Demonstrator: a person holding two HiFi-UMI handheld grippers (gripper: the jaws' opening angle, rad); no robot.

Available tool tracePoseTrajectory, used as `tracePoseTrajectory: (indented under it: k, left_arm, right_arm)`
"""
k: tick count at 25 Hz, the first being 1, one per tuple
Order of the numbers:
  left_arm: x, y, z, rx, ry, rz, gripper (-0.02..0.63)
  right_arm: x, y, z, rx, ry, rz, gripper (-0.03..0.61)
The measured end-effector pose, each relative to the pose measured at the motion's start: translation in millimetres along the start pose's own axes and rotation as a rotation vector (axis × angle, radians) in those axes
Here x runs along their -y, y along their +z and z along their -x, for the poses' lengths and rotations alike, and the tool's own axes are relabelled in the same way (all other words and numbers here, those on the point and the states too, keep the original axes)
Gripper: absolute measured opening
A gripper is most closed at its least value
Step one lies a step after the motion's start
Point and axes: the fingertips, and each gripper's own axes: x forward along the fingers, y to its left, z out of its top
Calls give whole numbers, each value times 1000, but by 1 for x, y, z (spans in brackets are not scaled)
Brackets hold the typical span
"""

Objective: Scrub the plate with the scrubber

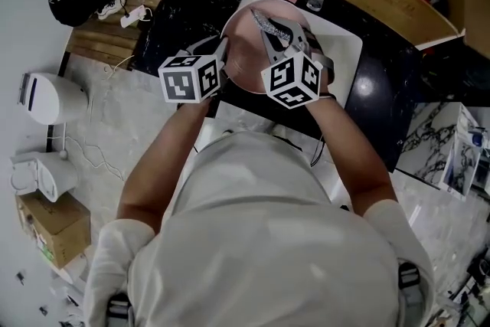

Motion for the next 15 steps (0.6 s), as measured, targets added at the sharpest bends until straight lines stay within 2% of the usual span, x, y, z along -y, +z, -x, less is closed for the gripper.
tracePoseTrajectory:
  k: [9, 15]
  left_arm:
    - [-10, 14, 8, 38, 1, 20, 32]
    - [-21, 28, 13, 72, 5, 41, 35]
  right_arm:
    - [-64, 31, 8, 54, 87, 248, 78]
    - [-115, 23, 24, 54, 224, 376, 78]
